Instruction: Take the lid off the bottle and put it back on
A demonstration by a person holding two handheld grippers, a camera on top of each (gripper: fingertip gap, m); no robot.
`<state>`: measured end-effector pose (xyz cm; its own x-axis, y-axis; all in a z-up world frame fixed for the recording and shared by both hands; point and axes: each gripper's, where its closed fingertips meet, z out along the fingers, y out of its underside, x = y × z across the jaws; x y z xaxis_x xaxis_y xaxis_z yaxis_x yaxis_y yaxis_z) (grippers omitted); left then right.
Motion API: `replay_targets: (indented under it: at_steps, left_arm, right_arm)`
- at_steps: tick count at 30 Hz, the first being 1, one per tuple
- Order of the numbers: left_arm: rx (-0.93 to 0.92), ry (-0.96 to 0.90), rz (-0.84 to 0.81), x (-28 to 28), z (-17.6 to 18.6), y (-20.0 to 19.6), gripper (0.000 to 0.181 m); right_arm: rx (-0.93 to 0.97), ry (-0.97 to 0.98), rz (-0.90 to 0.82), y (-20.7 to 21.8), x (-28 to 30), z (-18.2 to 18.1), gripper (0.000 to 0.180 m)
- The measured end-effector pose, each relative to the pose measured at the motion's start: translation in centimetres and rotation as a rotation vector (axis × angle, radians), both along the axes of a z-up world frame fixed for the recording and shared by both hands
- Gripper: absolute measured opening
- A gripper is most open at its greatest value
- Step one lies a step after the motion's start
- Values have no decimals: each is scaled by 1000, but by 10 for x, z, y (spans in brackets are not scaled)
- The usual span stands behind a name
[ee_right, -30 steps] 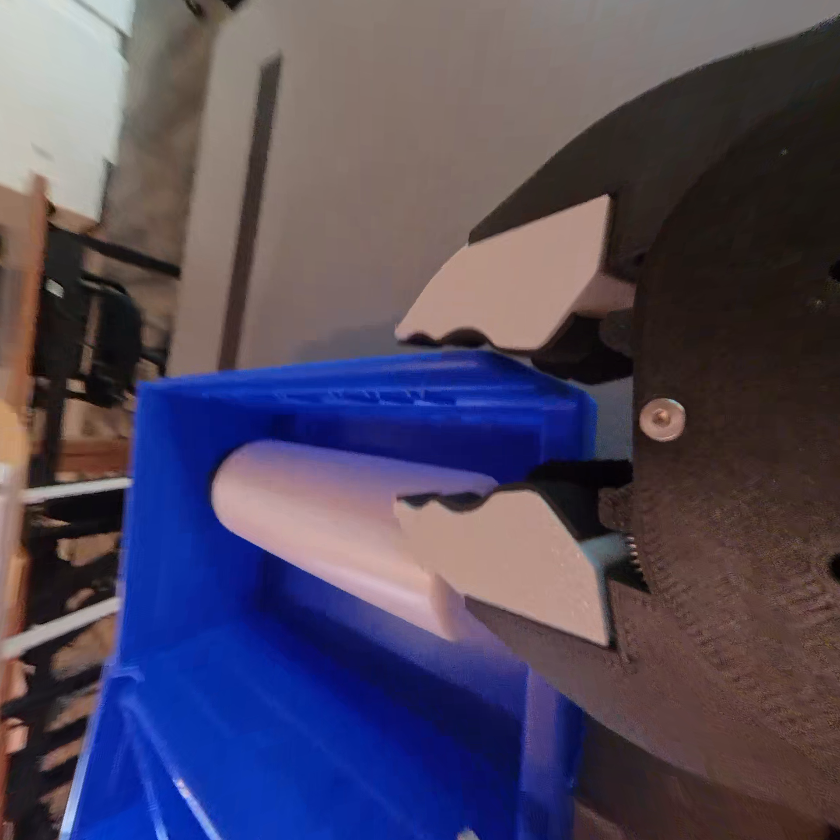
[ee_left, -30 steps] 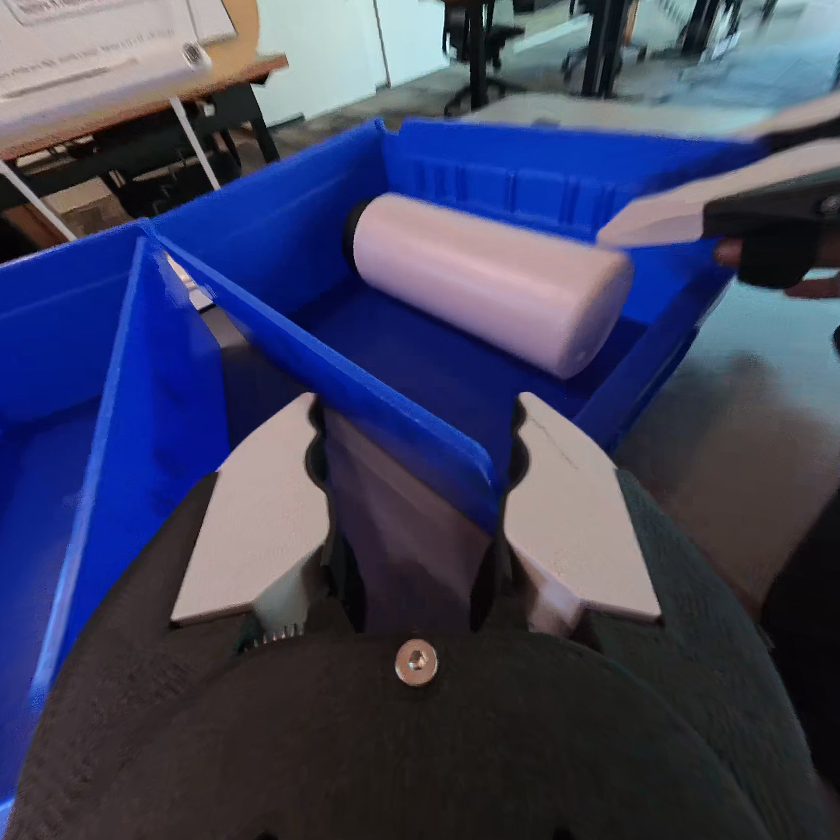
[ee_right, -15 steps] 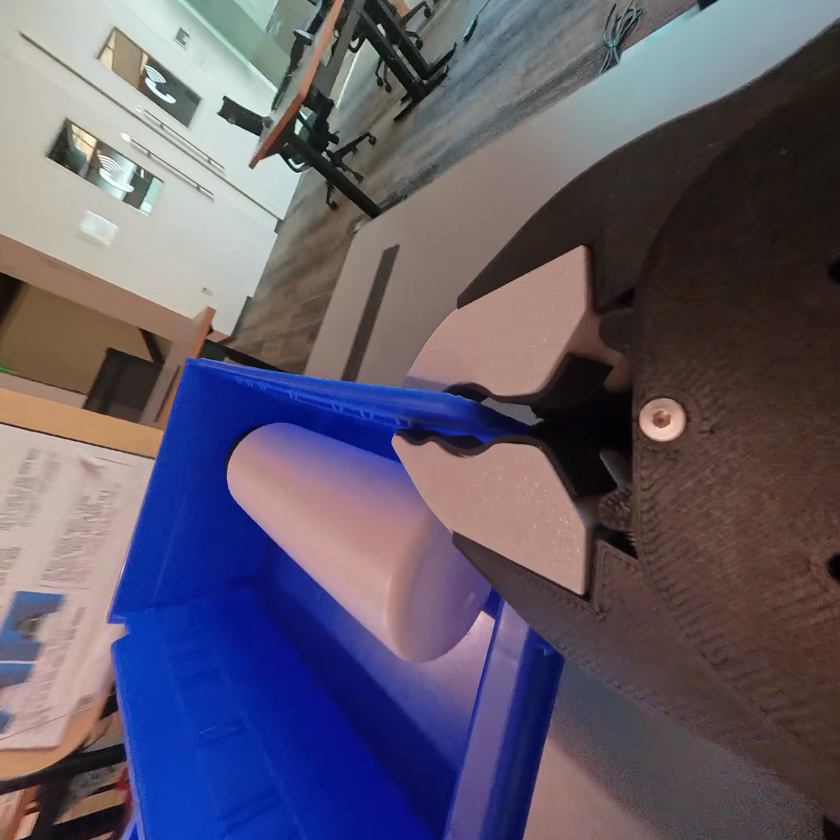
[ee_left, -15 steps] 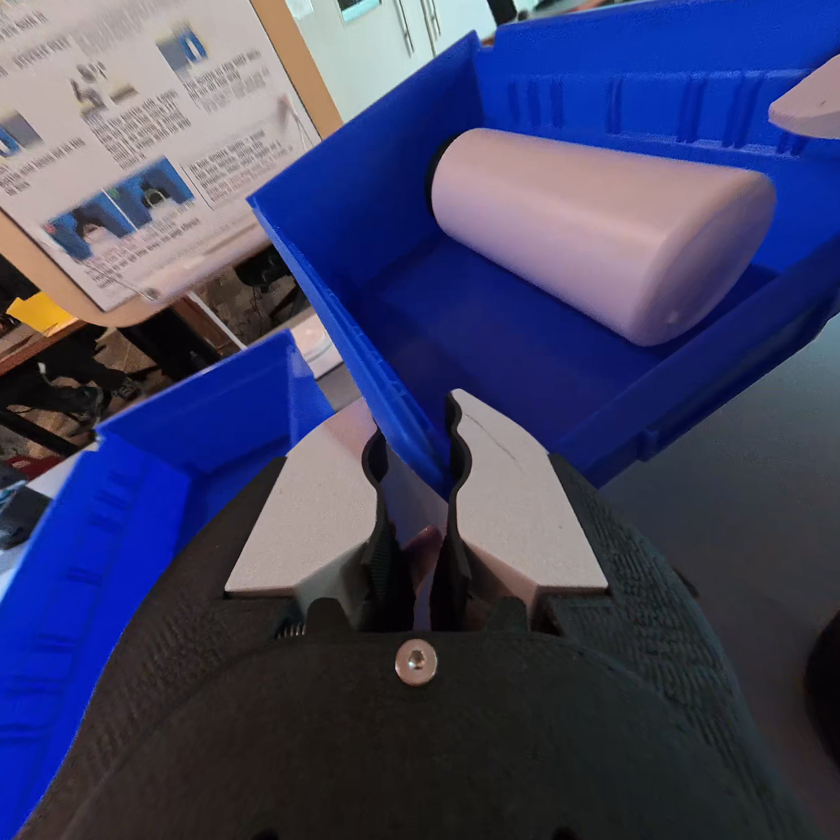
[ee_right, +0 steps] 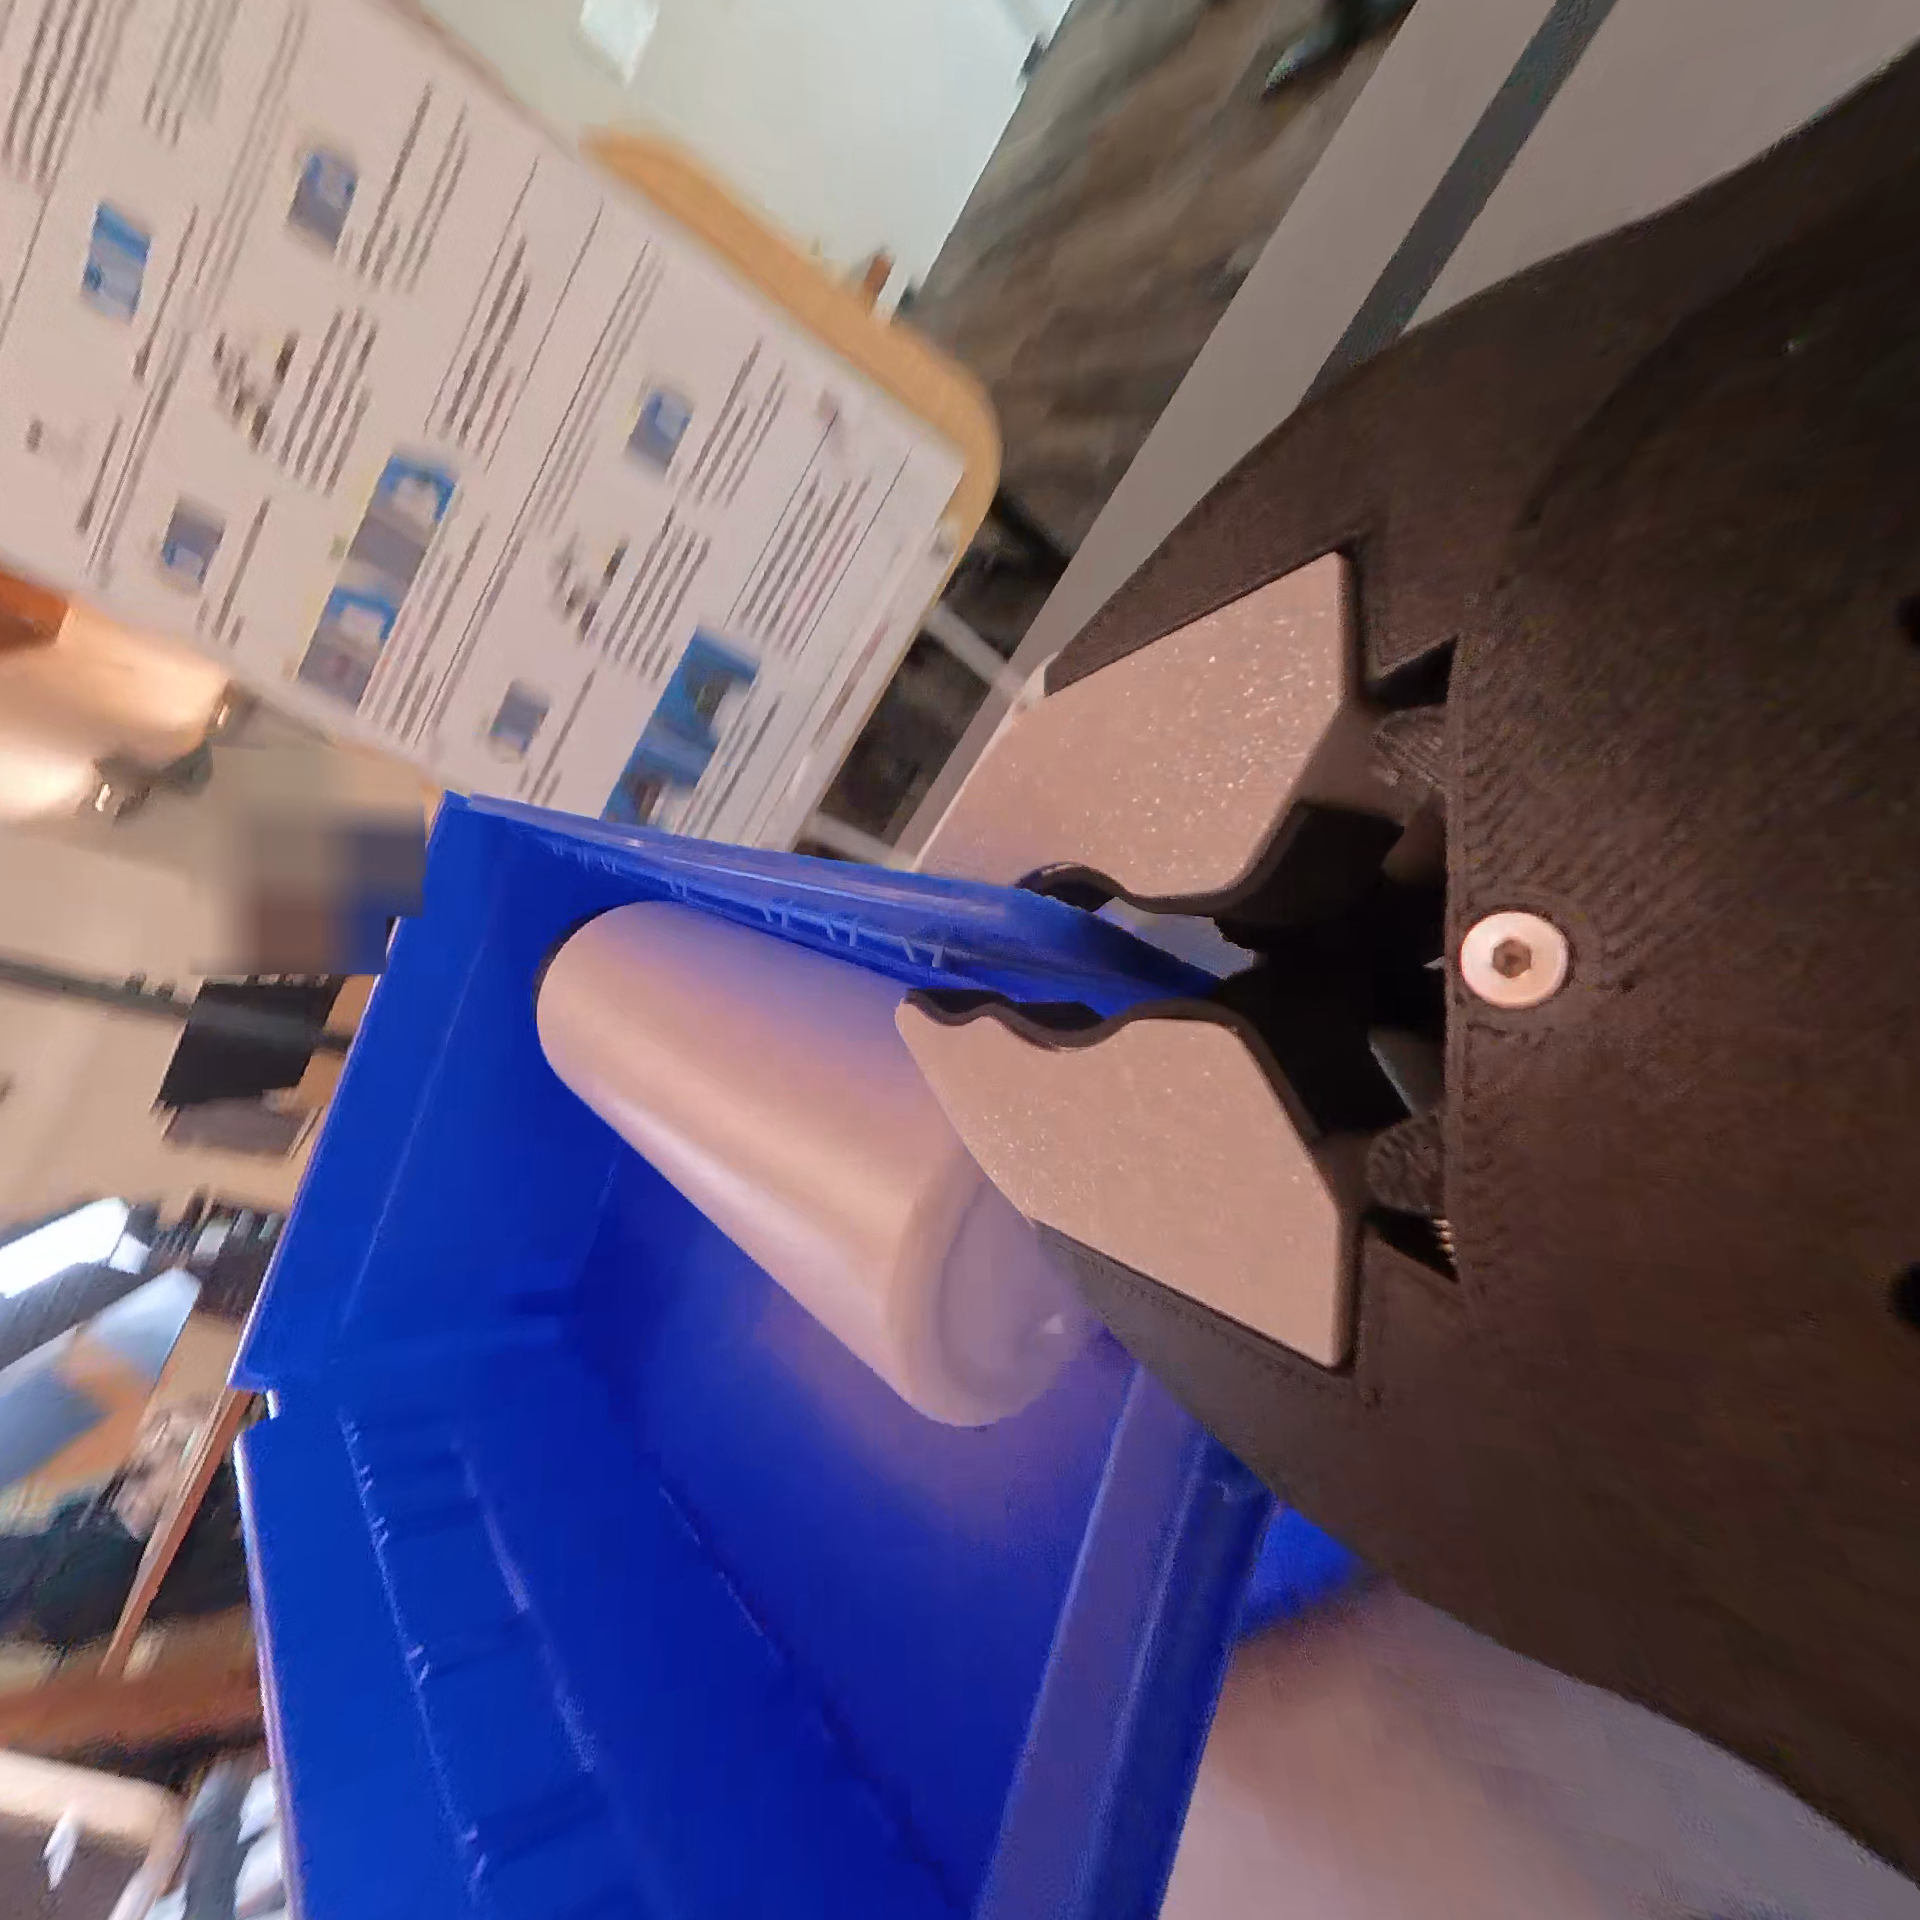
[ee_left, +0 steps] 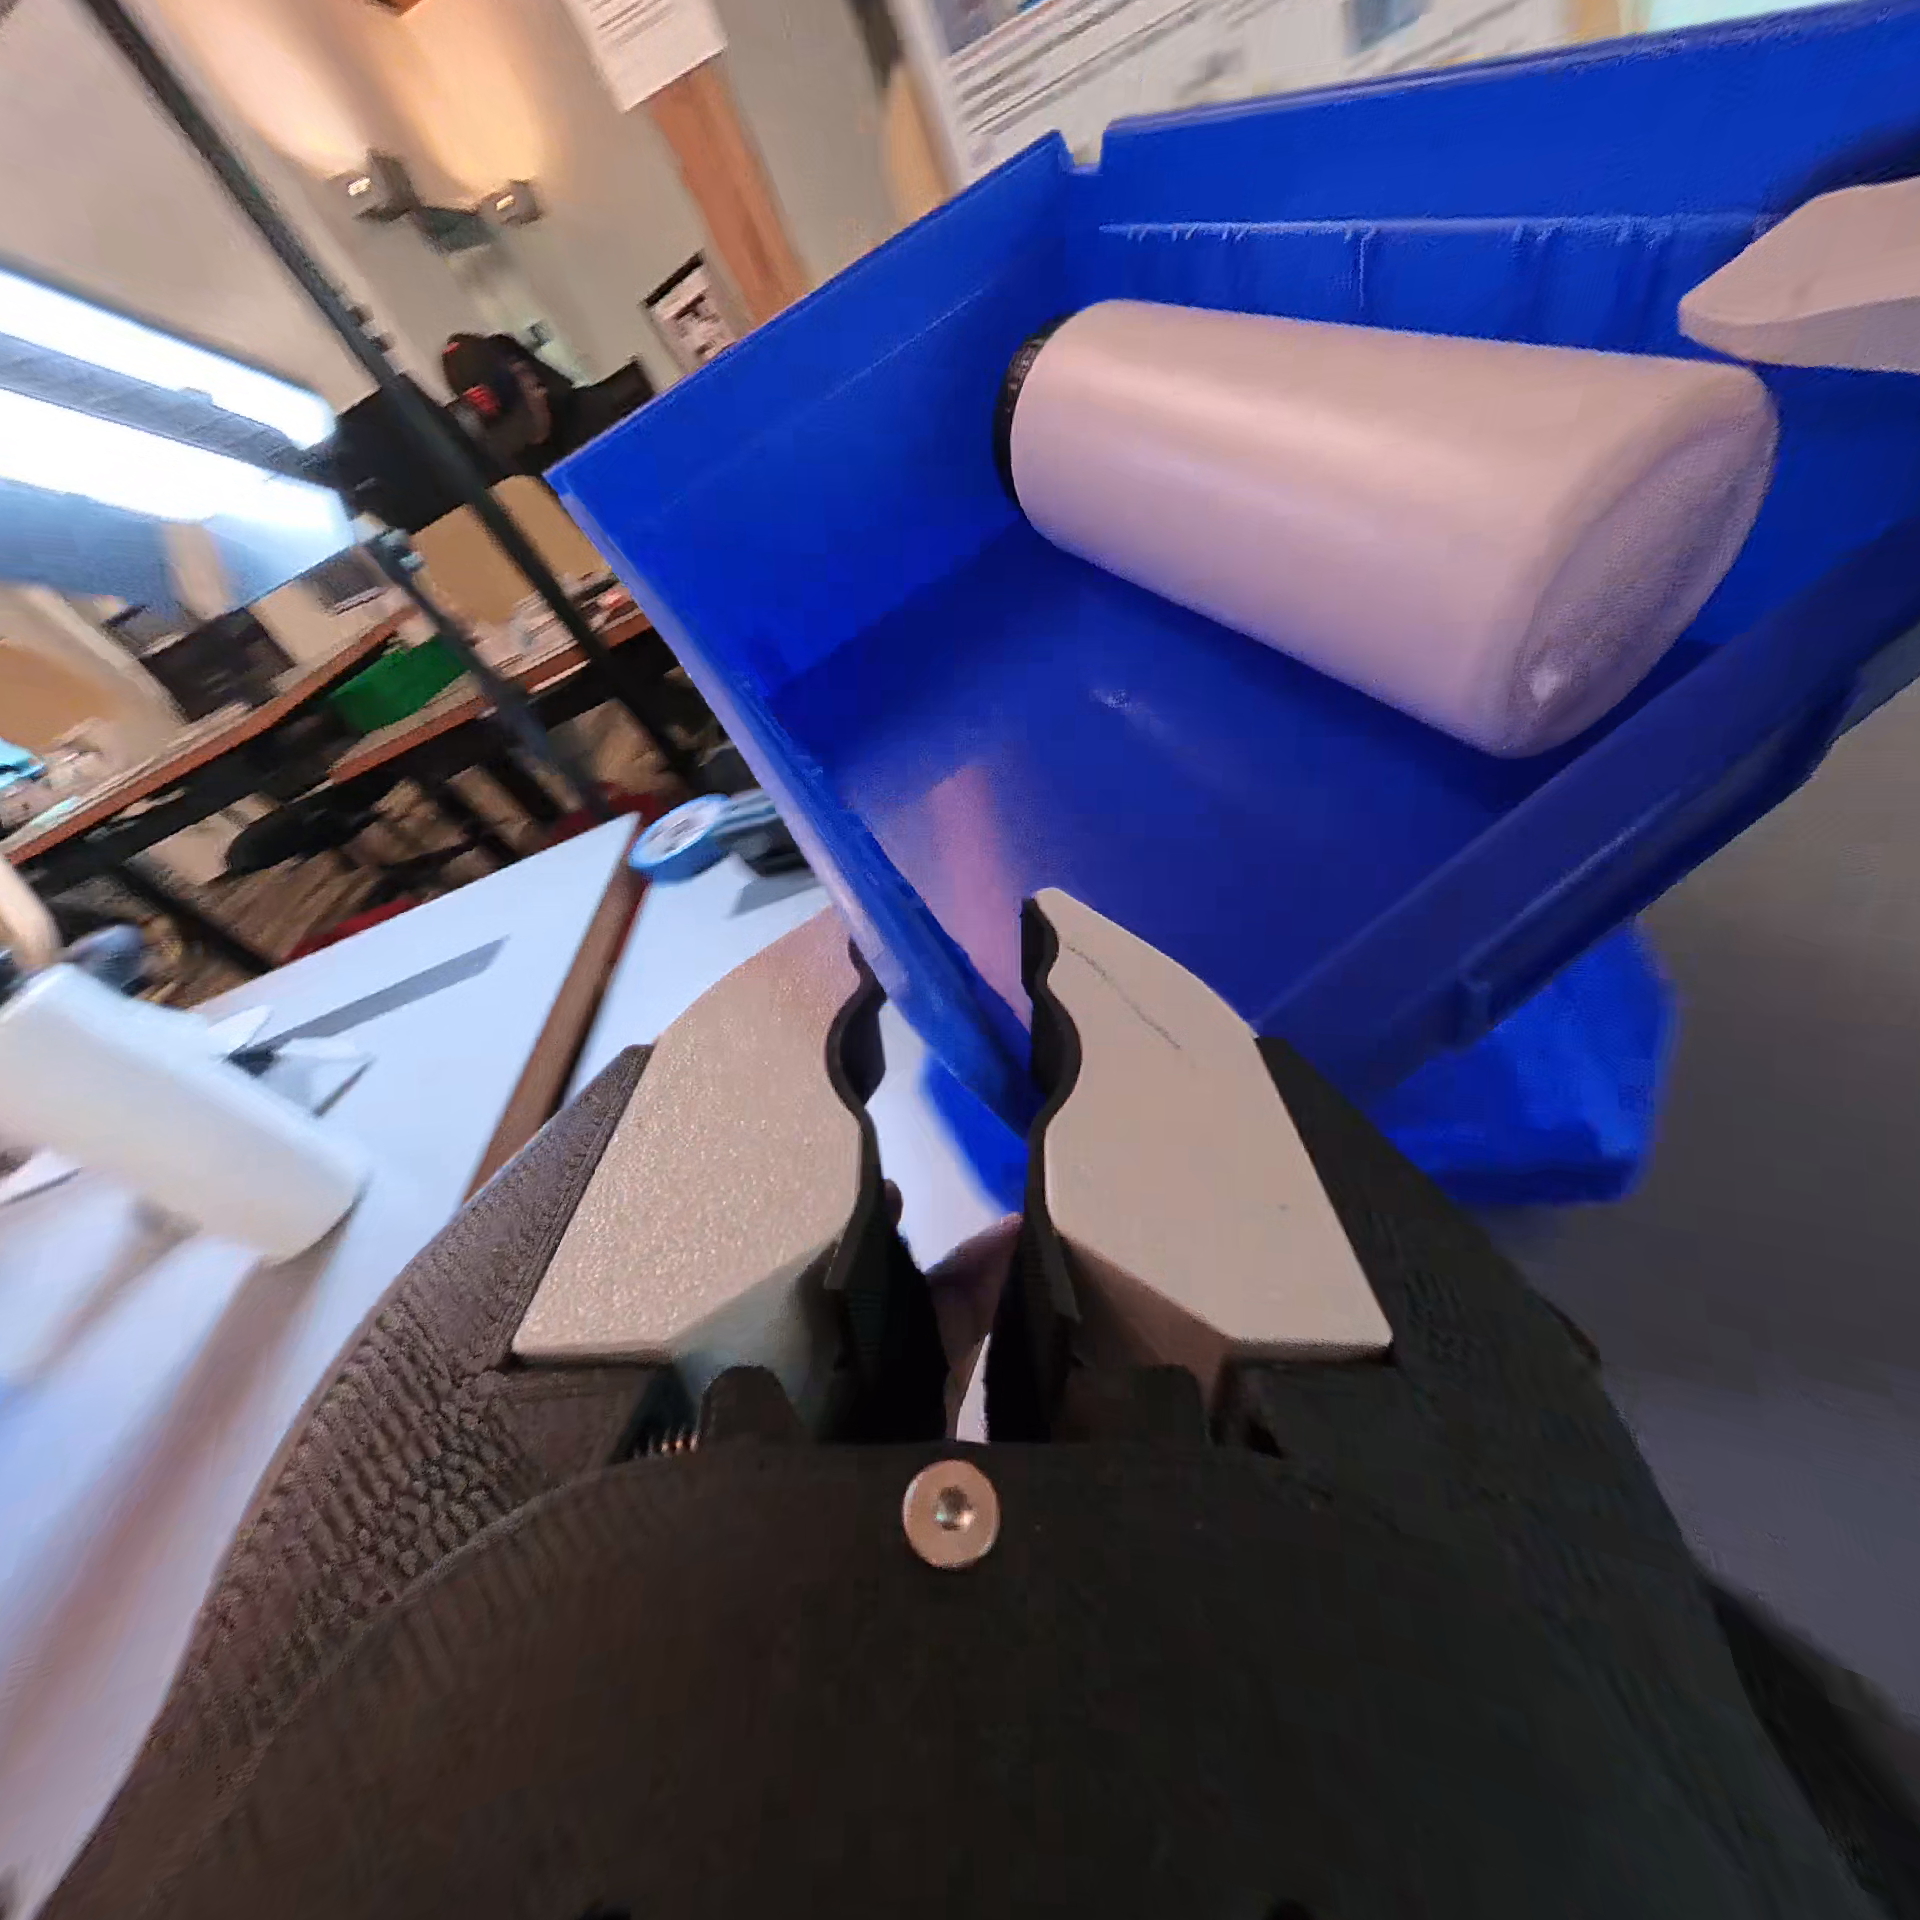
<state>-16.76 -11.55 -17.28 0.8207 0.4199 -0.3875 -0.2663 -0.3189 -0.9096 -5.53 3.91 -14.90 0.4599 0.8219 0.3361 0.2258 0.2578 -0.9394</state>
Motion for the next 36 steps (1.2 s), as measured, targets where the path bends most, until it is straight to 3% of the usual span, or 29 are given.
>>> replay_targets:
  at_steps: [7,12,16,22,28,30,33,36]
  left_arm:
    - [-70,59,270,-84,-11,-137,24]
    - [-151,60,339,-121,-44,-194,23]
    - [-194,-10,329,-137,-85,-205,23]
    - [-219,-119,274,-141,-138,-189,23]
    - [-195,-125,291,-153,-155,-182,22]
    - [-144,-167,261,-152,-155,-177,24]
    - [-120,-230,261,-153,-149,-180,66]
    - [-154,-140,365,-164,-129,-198,104]
  right_arm:
    - [-140,88,348,-115,-130,-28,13]
    - [-225,114,422,-174,-178,-71,13]
    - [-238,45,406,-189,-191,-113,14]
    - [-234,-84,366,-178,-188,-158,17]
    - [-186,-198,389,-172,-188,-173,24]
    - [-176,-260,441,-178,-186,-177,41]
    - [-166,-269,481,-188,-166,-154,75]
    - [-35,-175,409,-169,-130,-108,88]
